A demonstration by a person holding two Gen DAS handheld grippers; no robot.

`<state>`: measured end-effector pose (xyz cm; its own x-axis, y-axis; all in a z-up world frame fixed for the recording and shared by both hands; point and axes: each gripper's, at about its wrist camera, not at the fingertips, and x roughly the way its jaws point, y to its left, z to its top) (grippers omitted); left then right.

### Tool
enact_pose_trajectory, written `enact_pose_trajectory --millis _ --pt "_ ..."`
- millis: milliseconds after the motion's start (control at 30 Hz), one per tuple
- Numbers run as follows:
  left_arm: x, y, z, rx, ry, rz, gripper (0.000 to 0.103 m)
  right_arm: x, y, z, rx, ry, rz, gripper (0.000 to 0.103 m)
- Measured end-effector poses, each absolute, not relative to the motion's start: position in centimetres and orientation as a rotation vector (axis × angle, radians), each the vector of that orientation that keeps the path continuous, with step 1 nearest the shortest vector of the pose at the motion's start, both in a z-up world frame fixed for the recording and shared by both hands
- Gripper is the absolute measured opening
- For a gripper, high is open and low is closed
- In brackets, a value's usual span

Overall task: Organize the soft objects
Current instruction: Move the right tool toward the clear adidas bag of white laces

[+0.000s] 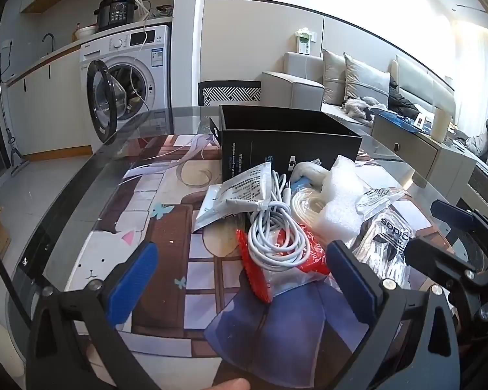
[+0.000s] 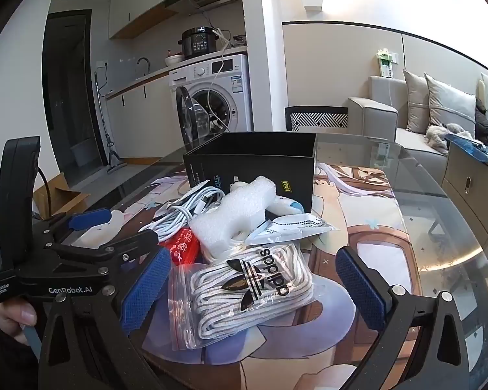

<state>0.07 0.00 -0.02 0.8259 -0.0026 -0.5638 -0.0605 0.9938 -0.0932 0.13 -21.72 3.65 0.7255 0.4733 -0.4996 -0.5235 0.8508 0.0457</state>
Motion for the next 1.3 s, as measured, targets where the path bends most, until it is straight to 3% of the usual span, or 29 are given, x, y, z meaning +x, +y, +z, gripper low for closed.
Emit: enact_pose_trajectory --millis 1300 --pt "-0.35 -0.03 0.68 -0.101 0.578 0.032 0.103 0.46 -21.47 3.31 -0.122 0.555 0.541 0.103"
